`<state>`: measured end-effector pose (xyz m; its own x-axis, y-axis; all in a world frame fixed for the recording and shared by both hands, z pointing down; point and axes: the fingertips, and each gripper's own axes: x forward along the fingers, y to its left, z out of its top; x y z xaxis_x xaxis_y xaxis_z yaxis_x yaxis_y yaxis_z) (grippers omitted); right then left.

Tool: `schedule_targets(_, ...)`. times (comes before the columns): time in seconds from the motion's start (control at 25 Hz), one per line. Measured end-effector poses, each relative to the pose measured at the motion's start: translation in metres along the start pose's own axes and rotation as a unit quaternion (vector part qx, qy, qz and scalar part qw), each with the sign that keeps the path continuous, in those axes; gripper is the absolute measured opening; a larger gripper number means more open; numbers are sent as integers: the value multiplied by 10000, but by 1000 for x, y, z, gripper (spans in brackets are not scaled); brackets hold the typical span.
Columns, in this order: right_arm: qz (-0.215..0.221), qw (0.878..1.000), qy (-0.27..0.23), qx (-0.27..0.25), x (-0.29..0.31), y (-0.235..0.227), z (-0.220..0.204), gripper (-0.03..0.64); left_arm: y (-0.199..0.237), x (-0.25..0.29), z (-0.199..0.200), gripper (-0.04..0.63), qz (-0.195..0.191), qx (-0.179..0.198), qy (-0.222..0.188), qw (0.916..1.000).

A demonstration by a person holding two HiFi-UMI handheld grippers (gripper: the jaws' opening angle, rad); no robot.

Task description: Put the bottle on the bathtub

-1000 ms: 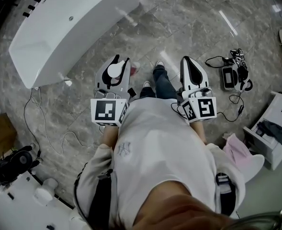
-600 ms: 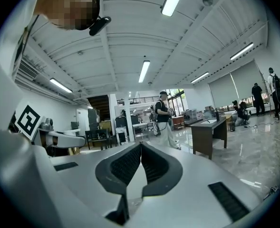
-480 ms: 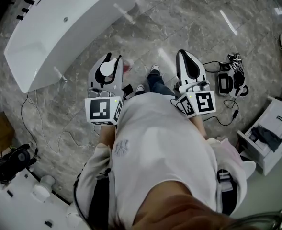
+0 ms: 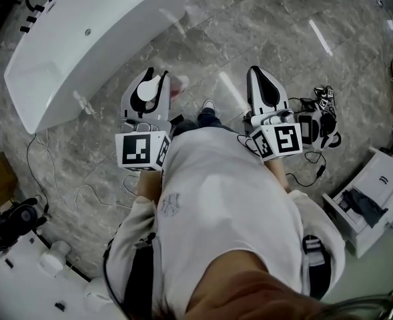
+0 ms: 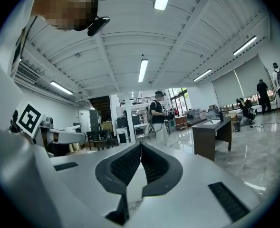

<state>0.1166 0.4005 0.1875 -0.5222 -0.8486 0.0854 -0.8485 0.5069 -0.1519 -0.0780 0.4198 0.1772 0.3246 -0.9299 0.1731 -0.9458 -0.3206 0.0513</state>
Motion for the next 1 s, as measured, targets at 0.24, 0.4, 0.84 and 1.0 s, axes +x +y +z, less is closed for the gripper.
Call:
schedule_targets(0.24,-113,9998,90,155,7,-24,-7,12,1,26,8,132,27,60,-39,10000)
schedule_targets(0.4,-168,9995,129,232,11,-34,-9,12,5,37,13,132,78,40,-26,10000)
schedule_targets(0.84,-298,9988,253,282,67,-54,-8,12,45,92,15,132,32,3,118,9999)
schedule_targets(1.0,-335,9988,235,254,108,-59,0,12,69,125,24,132,-90,42,120,9999)
